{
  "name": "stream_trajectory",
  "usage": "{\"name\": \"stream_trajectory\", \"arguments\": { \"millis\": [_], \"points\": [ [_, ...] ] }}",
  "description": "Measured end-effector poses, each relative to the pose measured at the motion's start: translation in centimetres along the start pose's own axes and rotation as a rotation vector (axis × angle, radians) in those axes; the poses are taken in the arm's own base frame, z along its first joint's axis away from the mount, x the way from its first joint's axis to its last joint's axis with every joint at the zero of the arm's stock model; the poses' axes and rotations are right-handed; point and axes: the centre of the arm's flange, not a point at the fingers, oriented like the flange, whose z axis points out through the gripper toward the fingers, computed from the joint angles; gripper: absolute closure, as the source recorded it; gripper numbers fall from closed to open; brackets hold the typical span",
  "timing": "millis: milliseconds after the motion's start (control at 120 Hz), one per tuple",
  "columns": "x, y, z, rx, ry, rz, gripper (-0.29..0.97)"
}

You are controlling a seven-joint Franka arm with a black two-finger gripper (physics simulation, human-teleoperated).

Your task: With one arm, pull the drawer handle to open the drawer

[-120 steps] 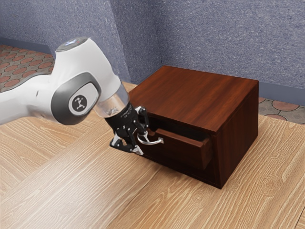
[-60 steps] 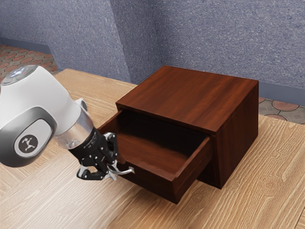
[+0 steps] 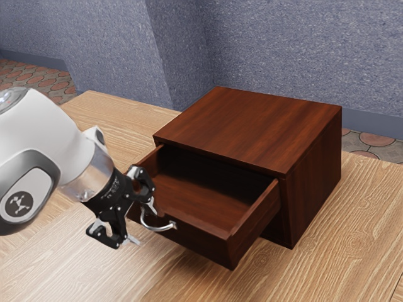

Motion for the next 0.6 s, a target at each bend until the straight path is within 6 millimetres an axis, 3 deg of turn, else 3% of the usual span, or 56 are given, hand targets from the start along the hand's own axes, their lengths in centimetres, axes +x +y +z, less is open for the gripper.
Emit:
{"name": "stream_trajectory", "arguments": {
  "millis": [50,83,117,167,217,392,600],
  "points": [
    [-0.8,0.7,-2.3,-0.032,0.004,0.014,0.12],
    [-1.1,2.4,-5.1,-0.068,0.007,0.019,0.1],
    [-1.5,4.5,-8.0,-0.094,0.008,0.027,0.09],
    [-1.8,9.5,-13.8,-0.137,0.012,0.045,0.07],
    [-0.6,11.8,-16.4,-0.119,0.022,0.031,0.05],
    [3.7,10.3,-13.7,0.113,0.04,-0.044,0.02],
    [3.6,8.5,-10.5,0.222,0.025,-0.045,0.01]
  ]
}}
